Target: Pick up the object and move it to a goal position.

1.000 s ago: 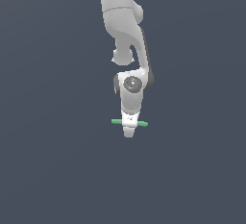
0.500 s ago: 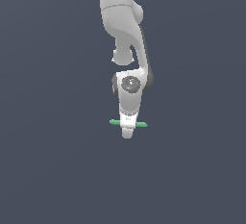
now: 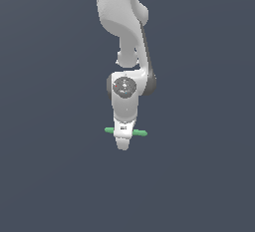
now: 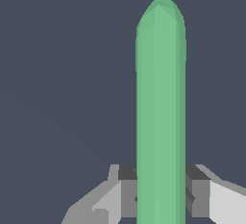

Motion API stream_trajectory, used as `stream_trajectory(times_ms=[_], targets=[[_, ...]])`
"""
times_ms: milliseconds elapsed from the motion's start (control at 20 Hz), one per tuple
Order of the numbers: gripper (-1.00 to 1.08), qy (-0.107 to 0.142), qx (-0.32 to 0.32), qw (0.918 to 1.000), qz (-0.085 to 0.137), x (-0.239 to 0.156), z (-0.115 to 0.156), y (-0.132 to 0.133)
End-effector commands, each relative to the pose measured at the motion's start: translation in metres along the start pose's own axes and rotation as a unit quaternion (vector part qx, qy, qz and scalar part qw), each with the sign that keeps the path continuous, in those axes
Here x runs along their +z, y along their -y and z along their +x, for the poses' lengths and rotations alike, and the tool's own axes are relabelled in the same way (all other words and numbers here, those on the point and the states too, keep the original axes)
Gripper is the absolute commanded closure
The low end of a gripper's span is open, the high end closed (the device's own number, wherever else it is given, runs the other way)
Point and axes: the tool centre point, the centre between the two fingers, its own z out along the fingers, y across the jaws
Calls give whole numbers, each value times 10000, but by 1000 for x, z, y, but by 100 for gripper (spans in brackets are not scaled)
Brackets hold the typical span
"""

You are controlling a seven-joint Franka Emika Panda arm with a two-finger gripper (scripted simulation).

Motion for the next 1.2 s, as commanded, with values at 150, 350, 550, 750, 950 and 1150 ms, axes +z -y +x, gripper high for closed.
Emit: stream_trajectory(times_ms=[150, 350, 550, 750, 950, 1150], targets=[[108, -4, 0, 10000, 1, -30, -22, -33], [108, -4, 0, 10000, 1, -49, -36, -55], [108, 1, 1, 10000, 0, -62, -47, -71], [108, 4, 2, 10000, -1, -71, -53, -82], [108, 7, 2, 10000, -1, -76, -57, -89], [108, 7, 2, 10000, -1, -79, -59, -92]])
